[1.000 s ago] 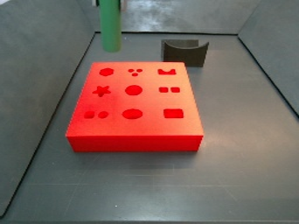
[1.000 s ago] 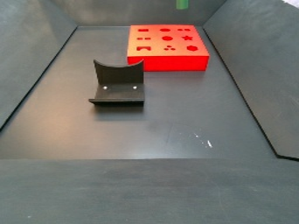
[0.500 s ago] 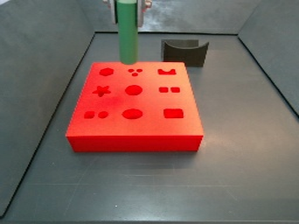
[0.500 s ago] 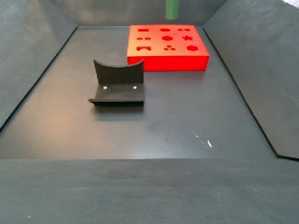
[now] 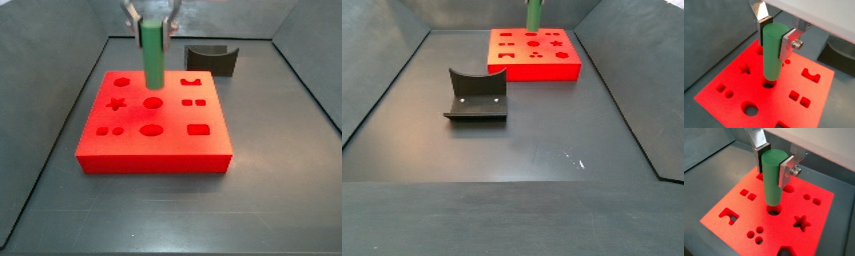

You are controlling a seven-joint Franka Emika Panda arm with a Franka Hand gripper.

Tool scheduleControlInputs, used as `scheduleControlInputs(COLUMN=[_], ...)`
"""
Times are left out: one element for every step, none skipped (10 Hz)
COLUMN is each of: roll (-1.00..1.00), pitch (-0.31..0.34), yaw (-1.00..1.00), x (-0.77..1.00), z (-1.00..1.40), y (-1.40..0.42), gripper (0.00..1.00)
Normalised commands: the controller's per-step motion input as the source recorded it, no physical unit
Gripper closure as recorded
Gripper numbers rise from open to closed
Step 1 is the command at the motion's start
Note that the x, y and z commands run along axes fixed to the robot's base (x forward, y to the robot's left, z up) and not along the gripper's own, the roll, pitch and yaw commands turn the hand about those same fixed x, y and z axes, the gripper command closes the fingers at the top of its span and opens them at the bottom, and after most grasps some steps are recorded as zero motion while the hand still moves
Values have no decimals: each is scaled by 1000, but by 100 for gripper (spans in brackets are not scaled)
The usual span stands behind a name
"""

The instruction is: Insert the round object.

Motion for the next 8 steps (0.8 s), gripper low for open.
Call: scheduleControlInputs(roll=[326,389,404,129,49,16,0,0], pitch=[-7,0,0,0,0,0,0,0], yaw=[-14,0,0,0,-43,-23,-26,-34], x=[209,0,-54,-100,-123,-14,0,17], z=[-297,-263,-223,-163,-140,-146,-197,-257], y=[-80,-111,-160,-46,-17,0,0,0], gripper=[100,100,100,100,100,100,100,100])
